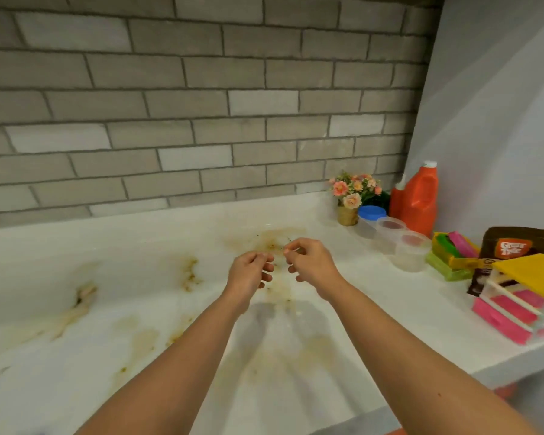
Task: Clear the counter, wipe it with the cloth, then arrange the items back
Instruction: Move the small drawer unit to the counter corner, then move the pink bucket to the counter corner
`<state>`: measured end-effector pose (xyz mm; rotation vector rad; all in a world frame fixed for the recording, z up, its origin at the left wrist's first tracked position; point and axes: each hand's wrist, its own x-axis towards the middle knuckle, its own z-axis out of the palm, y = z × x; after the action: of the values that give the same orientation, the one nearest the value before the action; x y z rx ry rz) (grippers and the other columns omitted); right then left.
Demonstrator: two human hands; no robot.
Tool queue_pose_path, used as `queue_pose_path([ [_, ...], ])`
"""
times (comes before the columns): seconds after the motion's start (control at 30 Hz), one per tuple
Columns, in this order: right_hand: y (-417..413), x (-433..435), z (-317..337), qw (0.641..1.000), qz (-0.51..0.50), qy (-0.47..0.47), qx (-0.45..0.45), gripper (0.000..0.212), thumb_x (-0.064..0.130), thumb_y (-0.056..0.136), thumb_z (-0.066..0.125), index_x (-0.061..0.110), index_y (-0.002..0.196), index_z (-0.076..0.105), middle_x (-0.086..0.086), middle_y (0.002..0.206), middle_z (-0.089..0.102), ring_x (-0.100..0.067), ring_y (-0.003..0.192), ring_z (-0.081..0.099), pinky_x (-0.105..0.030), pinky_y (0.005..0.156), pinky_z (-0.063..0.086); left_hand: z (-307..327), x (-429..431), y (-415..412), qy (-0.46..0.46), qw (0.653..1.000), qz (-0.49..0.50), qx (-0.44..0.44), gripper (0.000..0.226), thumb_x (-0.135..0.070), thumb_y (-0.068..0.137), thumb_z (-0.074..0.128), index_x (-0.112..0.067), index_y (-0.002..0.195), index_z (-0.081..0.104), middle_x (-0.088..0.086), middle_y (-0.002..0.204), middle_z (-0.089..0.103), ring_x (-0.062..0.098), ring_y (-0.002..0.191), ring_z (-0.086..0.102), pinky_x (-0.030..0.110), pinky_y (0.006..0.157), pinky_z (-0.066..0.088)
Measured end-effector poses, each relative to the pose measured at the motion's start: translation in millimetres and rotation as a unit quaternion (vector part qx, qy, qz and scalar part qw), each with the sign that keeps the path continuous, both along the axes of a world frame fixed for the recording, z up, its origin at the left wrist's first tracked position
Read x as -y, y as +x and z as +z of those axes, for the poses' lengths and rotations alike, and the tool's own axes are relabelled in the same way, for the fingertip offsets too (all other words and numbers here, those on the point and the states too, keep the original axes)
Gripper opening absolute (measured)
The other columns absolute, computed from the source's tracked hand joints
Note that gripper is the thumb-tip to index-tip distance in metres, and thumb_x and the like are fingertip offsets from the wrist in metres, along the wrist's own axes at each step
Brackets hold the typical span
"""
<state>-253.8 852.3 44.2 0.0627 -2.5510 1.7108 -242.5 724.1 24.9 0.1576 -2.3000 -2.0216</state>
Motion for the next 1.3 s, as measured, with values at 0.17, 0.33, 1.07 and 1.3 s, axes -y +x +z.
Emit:
queue_pose_path([
  [0.17,16.8,120.3,1.6,0.997,0.073,-0.009,0.008,0.006,0.013,0.089,0.055,0.013,0.088,0.061,-0.002,0.068,0.056,-0.021,0.066,0.056,-0.026,0.052,0.043,4.8,126.1,30.8,-0.019,0.996,0.086,-0.008,0.025,-0.02,0.096,0.046,-0.014,0.074,0.057,-0.001,0.071,0.056,0.015,0.058,0.049,0.025,0.057,0.036],
  [0.33,35.7,230.2,-0.7,0.992,0.122,-0.004,0.013,0.007,0.013,0.089,0.056,0.014,0.085,0.062,-0.002,0.066,0.056,-0.021,0.067,0.057,-0.026,0.052,0.044,-0.2,237.9,60.5,-0.018,0.988,0.156,-0.009,0.025,-0.022,0.095,0.049,-0.015,0.072,0.051,-0.001,0.073,0.054,0.015,0.058,0.048,0.024,0.054,0.035],
  [1.07,27.0,520.3,-19.8,0.921,0.376,0.091,0.04,0.038,0.029,0.092,0.054,0.019,0.129,0.051,-0.006,0.118,0.053,-0.02,0.107,0.053,-0.022,0.084,0.036,-24.4,514.0,107.7,0.001,0.923,0.383,0.018,0.027,-0.024,0.094,0.052,-0.013,0.118,0.053,0.002,0.107,0.055,0.019,0.092,0.052,0.028,0.072,0.044],
  [1.3,24.1,591.6,-23.4,0.92,0.373,0.098,0.07,0.045,0.032,0.094,0.051,0.023,0.137,0.042,-0.009,0.138,0.044,-0.022,0.124,0.046,-0.024,0.091,0.034,-32.1,611.8,94.7,-0.022,0.916,0.399,0.046,0.036,-0.019,0.092,0.055,-0.007,0.126,0.05,0.01,0.124,0.054,0.03,0.113,0.051,0.039,0.093,0.044],
])
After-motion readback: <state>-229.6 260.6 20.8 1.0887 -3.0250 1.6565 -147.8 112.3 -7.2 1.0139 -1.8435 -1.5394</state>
